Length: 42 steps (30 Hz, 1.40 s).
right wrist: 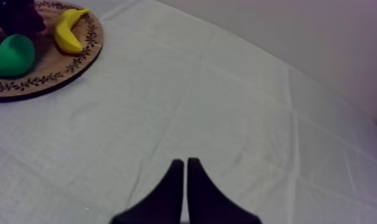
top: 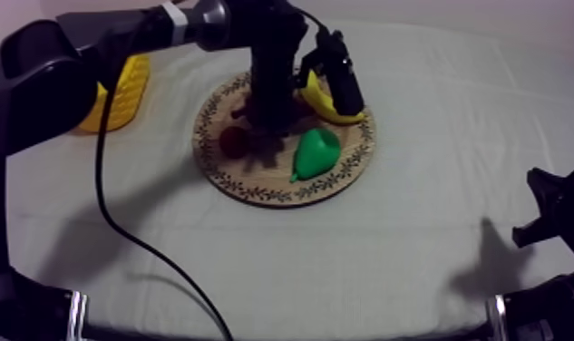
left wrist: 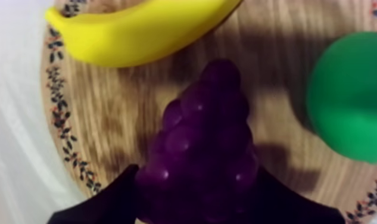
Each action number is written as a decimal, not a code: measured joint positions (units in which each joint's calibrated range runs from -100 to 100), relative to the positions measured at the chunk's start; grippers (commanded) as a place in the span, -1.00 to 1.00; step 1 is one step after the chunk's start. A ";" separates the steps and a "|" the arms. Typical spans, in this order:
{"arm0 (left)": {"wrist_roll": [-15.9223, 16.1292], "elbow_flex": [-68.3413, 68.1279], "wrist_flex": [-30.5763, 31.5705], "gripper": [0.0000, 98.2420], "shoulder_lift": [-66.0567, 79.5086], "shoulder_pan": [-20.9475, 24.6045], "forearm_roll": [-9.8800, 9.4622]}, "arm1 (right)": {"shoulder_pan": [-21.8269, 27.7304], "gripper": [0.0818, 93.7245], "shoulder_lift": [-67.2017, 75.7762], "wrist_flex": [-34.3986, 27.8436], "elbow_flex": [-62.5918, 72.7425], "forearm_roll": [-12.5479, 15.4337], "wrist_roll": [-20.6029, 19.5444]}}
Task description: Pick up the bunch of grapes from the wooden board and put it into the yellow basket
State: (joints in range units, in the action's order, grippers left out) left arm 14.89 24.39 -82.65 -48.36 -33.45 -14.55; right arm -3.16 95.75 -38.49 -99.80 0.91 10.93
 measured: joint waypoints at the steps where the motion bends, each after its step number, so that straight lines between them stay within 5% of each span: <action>1: -0.16 -0.45 -0.51 -0.07 1.12 -0.06 0.03 | 0.00 -0.99 0.00 0.00 0.00 0.00 0.00; 23: -6.27 -2.49 -6.68 -0.05 19.46 0.13 2.54 | 0.00 -0.99 0.00 0.00 0.00 0.00 0.03; 42: -10.47 -2.50 -11.90 -0.07 23.43 13.22 6.07 | 0.00 -0.99 0.00 0.00 0.00 0.00 0.03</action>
State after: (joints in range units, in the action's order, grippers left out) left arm 4.42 21.89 -94.55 -24.93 -20.23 -8.48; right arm -3.16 95.75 -38.49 -99.80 0.91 10.96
